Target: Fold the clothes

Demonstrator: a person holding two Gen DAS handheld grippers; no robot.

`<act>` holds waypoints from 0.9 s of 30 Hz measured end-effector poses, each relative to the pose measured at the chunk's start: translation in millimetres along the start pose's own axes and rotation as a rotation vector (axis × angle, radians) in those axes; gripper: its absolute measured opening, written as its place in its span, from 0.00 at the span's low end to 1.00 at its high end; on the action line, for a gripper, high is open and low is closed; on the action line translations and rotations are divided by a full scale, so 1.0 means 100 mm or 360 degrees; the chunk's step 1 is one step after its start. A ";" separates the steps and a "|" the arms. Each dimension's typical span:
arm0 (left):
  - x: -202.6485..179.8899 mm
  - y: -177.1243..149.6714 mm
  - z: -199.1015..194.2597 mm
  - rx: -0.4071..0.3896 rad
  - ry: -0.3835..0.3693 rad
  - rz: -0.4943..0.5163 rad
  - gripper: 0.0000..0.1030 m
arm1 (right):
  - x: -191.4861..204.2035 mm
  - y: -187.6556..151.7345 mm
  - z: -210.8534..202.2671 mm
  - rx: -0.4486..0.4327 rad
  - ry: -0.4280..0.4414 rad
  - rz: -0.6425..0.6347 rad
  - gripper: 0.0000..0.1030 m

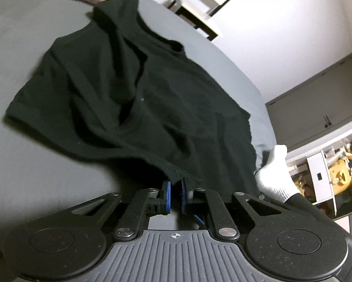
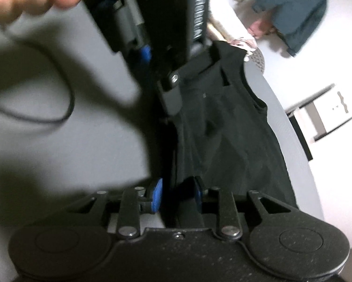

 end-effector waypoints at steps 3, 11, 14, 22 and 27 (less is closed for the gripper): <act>0.00 -0.04 0.00 0.0077 0.0092 0.0011 0.08 | 0.07 -0.03 -0.04 0.0020 0.0038 -0.0079 0.07; 0.03 -0.28 0.07 0.0307 0.0286 0.0040 0.08 | 0.23 -0.11 -0.15 0.0060 0.0239 -0.0207 0.05; 0.03 -0.31 0.04 0.0323 0.0309 0.0047 0.08 | 0.21 -0.11 -0.18 0.0071 0.0293 -0.0184 0.05; 0.04 -0.31 0.05 0.0334 0.0327 0.0060 0.08 | -0.70 -0.11 -0.39 0.0199 0.0319 0.0341 0.46; -0.01 -0.28 0.07 0.0360 0.0354 0.0102 0.08 | -1.68 -0.78 -0.11 0.0833 0.0000 0.1179 0.50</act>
Point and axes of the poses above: each gripper's, at about its wrist camera, not at the fingertips, and z roughly the way its jaws point, x to its left, y to its top, the point moved 1 cm from there along z, roughly the way its jaws point, and after that the axes turned 13 degrees about z, right-handed, at the moved point
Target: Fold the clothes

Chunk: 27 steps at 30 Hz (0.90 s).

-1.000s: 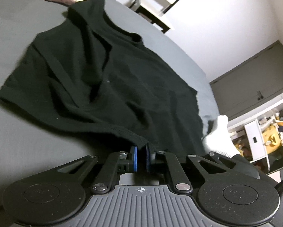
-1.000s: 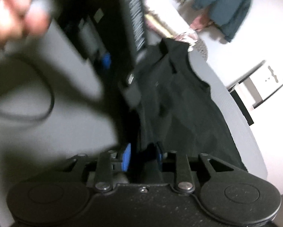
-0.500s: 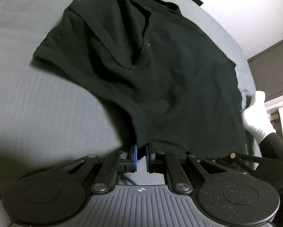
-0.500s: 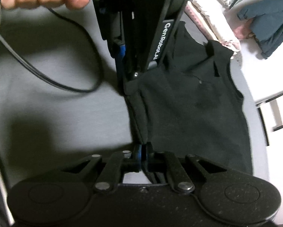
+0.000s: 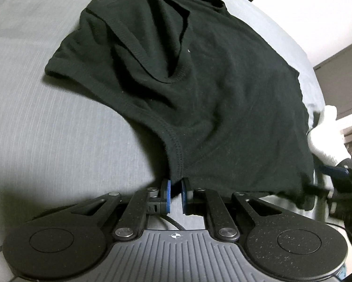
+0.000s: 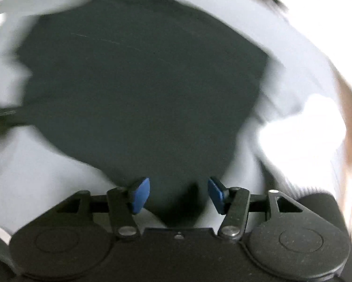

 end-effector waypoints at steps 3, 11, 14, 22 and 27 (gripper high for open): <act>-0.01 0.01 0.01 0.0004 0.0008 0.0009 0.08 | -0.21 -0.08 0.24 0.0183 -0.0035 0.0147 0.45; -0.02 0.03 0.02 0.0012 0.0012 0.0022 0.08 | -0.39 -0.15 0.35 0.0314 0.0205 0.0401 0.36; -0.03 0.02 0.02 0.0010 0.0010 0.0028 0.08 | -0.36 -0.19 0.41 0.0335 0.0232 0.0418 0.20; -0.12 0.03 0.00 0.0093 0.0036 0.0147 0.08 | -0.10 -0.31 0.24 0.0295 0.0016 0.0006 0.11; -0.17 0.01 0.01 0.0123 0.0072 0.0230 0.08 | 0.00 -0.33 0.31 0.0331 -0.0041 -0.0065 0.11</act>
Point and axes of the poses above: each gripper's, at about its wrist camera, not at the fingertips, and z roughly the way its jaws point, x to its left, y to its top, the point moved 1 cm from there along z, roughly the way its jaws point, and after that the axes turned 13 degrees about z, right-handed, at the moved point
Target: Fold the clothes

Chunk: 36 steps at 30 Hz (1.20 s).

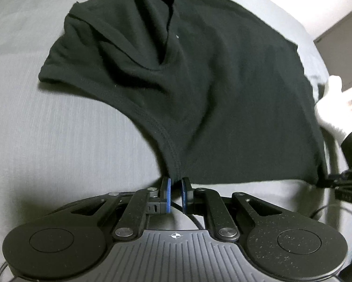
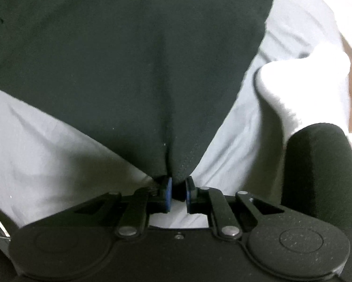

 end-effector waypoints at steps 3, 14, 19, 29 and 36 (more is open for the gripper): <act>-0.04 0.01 0.01 -0.0002 0.0023 0.0046 0.08 | -0.02 0.07 0.04 0.0020 0.0006 0.0042 0.13; 0.29 -0.13 -0.25 0.0044 -0.0082 -0.0396 0.20 | 0.13 0.00 -0.35 -0.0179 -0.0302 -0.0073 0.63; 0.75 -0.08 -0.80 -0.0247 0.0169 -0.0576 0.78 | 0.37 0.04 -0.88 -0.0566 -0.0081 0.0019 0.73; 1.42 0.43 -0.88 -0.0517 0.0418 -0.0347 0.81 | 1.24 0.54 -0.98 -0.0673 0.0585 0.0030 0.76; 1.48 0.76 -0.75 -0.0493 0.0310 0.0123 0.81 | 1.60 0.68 -0.82 -0.0591 0.0607 -0.0047 0.76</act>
Point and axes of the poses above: each gripper's, at about its wrist camera, not at the fingertips, and z roughly the way its jaws point, x to its left, y to its top, the point moved 1 cm from there along z, roughly the way its jaws point, and after that the axes turned 13 degrees about z, right-handed, at the moved point
